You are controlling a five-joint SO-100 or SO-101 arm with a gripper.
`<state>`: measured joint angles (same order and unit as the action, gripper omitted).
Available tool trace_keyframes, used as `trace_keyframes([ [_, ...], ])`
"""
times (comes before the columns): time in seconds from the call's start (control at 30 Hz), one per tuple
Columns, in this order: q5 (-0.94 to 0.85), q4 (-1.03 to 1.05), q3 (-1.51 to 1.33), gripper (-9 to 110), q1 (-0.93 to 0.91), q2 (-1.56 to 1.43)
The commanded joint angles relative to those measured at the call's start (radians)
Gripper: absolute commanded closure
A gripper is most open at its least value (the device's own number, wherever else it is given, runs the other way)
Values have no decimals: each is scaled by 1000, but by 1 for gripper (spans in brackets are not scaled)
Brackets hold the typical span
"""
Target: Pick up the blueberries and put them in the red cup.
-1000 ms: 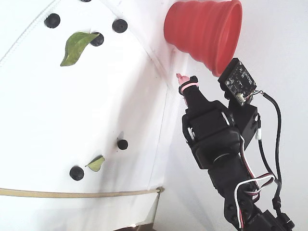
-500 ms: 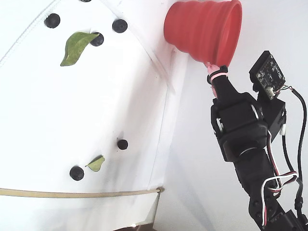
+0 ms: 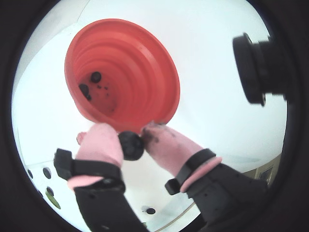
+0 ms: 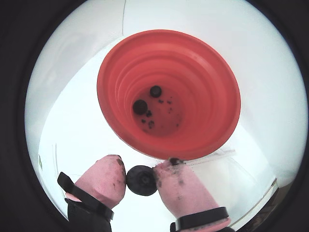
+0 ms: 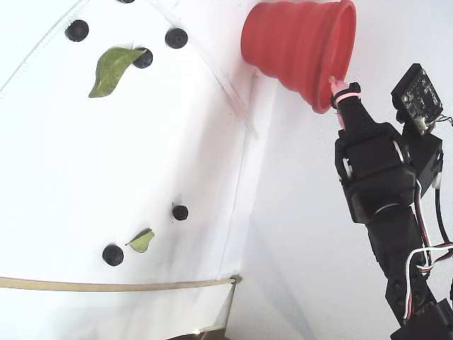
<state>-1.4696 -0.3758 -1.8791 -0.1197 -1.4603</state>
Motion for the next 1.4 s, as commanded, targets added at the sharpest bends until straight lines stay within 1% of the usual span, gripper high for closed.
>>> trace_keyframes([
  [0.0,-11,-2,98,90,-48,-58],
  [0.6,-26,0,216,90,-106,46],
  [1.1,-26,6,299,90,-120,107],
  [1.2,-21,6,313,88,-123,114],
  [1.3,-14,5,331,83,-129,118],
  [1.37,-14,5,339,83,-132,120],
])
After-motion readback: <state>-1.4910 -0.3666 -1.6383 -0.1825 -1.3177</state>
